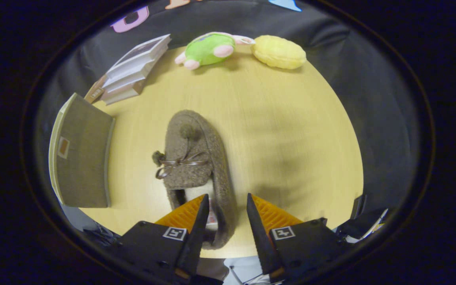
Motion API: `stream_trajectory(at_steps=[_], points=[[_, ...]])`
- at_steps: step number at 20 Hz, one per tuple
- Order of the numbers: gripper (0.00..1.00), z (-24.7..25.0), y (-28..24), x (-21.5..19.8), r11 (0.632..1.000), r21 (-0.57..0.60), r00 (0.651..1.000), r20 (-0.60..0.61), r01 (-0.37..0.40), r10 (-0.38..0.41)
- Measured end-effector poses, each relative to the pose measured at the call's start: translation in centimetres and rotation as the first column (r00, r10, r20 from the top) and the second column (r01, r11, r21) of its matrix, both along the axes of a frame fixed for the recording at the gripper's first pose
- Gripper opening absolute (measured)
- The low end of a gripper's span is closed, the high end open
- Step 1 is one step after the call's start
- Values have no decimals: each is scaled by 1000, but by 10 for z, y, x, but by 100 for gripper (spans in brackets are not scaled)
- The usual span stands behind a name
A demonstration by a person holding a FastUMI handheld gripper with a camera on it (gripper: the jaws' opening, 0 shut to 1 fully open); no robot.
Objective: Open the storage box then place both shoes into the box .Put the left shoe in first, then the right shoe, with the right side of both shoes facing outward in a uniform manner.
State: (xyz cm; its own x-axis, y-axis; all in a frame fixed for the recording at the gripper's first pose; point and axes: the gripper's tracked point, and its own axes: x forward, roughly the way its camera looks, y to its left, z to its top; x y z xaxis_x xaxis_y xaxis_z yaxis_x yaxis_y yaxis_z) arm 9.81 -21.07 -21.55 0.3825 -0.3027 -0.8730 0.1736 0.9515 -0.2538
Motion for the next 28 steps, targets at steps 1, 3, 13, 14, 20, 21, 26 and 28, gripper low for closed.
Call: stream_trajectory(at_steps=[1,3,13,14,20,21,26,28], points=[[55,-6,-1,-2,1000,7,1000,-15,6,-6],[42,-11,-1,-4,1000,16,999,-33,1,-1],[3,-15,2,-5,1000,3,1000,-1,-1,1],[3,-13,3,-4,1000,15,1000,14,18,-18],[3,7,12,-3,987,127,989,92,103,-115],[3,12,16,-2,980,160,985,107,115,-133],[3,56,54,-3,953,291,972,183,88,-146],[3,76,78,-3,941,334,968,213,53,-130]])
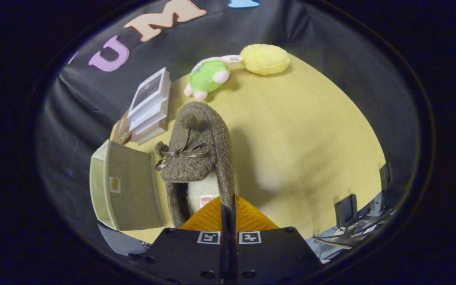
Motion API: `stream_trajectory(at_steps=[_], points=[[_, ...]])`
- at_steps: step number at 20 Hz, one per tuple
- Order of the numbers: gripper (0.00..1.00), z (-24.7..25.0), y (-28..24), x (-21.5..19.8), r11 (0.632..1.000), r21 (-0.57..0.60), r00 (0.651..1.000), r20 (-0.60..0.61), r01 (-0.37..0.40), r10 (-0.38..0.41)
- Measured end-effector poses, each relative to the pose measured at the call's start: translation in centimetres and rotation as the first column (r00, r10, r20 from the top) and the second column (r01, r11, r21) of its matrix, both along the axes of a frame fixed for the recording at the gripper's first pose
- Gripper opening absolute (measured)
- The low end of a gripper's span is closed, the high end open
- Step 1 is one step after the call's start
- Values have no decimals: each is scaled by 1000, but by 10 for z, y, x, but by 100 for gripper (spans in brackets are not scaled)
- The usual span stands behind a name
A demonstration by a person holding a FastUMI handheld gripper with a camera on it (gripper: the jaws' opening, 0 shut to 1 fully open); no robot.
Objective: Open the storage box then place both shoes into the box .Put the left shoe in first, then the right shoe, with the right side of both shoes facing outward in a uniform manner.
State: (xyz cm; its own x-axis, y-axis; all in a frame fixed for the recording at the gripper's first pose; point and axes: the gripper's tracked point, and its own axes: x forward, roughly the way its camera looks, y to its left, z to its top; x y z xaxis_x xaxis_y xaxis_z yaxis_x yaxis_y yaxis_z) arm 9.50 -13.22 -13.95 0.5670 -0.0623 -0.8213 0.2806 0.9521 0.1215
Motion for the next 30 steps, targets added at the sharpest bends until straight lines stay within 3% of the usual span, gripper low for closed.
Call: stream_trajectory(at_steps=[7,14,18,22,30], points=[[3,59,118,3,980,79,980,101,-181,172],[3,56,255,11,931,206,953,98,-303,288],[3,16,300,21,935,210,958,34,-285,284],[3,-27,311,27,960,136,967,-40,-244,252],[3,-75,291,42,983,-81,983,-100,-162,154]])
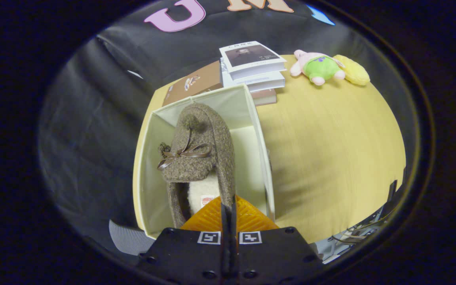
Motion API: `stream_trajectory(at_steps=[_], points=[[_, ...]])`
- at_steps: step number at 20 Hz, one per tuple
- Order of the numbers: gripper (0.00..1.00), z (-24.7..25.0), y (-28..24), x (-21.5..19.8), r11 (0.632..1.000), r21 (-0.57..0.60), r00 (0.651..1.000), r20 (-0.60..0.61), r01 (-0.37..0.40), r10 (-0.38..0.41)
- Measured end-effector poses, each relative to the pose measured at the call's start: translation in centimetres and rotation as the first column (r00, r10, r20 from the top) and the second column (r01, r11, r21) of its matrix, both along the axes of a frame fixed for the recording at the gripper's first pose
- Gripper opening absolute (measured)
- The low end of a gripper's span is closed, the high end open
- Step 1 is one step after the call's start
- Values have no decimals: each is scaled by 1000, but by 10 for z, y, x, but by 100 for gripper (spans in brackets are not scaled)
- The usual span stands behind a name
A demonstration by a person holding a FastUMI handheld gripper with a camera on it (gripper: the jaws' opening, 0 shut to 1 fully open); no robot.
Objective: Open the storage box then place both shoes into the box .Put the left shoe in first, then the right shoe, with the right side of both shoes facing outward in a uniform manner.
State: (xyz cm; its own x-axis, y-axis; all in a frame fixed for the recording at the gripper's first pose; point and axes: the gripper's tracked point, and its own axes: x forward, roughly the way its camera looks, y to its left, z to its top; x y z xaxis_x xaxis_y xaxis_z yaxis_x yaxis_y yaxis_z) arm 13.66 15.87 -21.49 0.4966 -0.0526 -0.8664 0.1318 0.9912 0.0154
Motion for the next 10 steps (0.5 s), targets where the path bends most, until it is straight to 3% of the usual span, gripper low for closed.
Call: stream_trajectory(at_steps=[7,10], points=[[4,-14,-5,-2,999,-49,1000,-13,-13,12],[10,-7,-1,-2,999,-17,999,8,-40,40]])
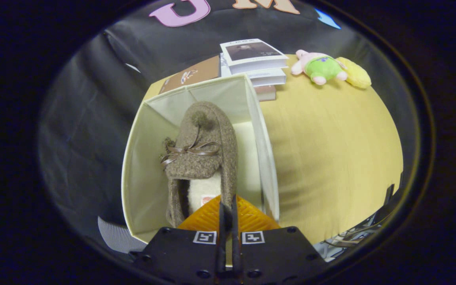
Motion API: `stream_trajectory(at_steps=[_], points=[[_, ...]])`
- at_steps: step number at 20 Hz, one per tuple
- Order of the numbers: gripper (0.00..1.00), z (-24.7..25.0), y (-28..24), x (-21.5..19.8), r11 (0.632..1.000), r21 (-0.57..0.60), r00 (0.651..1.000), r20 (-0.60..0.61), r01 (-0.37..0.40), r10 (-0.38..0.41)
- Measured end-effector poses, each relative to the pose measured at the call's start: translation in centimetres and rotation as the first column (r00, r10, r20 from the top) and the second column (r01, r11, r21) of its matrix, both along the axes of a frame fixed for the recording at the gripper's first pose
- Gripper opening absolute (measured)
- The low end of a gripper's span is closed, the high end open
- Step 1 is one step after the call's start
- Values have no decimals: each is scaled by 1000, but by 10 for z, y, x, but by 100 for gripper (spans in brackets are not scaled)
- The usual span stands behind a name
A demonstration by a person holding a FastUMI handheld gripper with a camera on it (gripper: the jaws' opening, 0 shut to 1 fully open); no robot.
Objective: Open the storage box then place both shoes into the box .Put the left shoe in first, then the right shoe, with the right side of both shoes facing outward in a uniform manner.
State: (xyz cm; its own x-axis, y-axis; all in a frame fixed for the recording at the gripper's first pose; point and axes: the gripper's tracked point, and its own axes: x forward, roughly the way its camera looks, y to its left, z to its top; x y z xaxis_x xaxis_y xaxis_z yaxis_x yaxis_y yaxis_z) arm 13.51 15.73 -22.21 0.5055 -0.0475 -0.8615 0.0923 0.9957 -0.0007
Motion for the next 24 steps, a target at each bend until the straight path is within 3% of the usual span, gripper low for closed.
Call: stream_trajectory(at_steps=[2,5,9,14,15,20,24], points=[[13,11,5,-1,999,36,999,29,-21,20],[33,32,30,-6,986,137,993,77,-95,85],[59,57,20,-21,982,71,975,152,-173,161],[92,107,-16,-27,987,46,932,336,-157,133],[98,119,-24,-26,988,30,912,391,-151,127],[98,177,-67,-21,996,-29,740,668,-85,82],[98,218,-82,-35,993,-88,599,791,-83,120]])
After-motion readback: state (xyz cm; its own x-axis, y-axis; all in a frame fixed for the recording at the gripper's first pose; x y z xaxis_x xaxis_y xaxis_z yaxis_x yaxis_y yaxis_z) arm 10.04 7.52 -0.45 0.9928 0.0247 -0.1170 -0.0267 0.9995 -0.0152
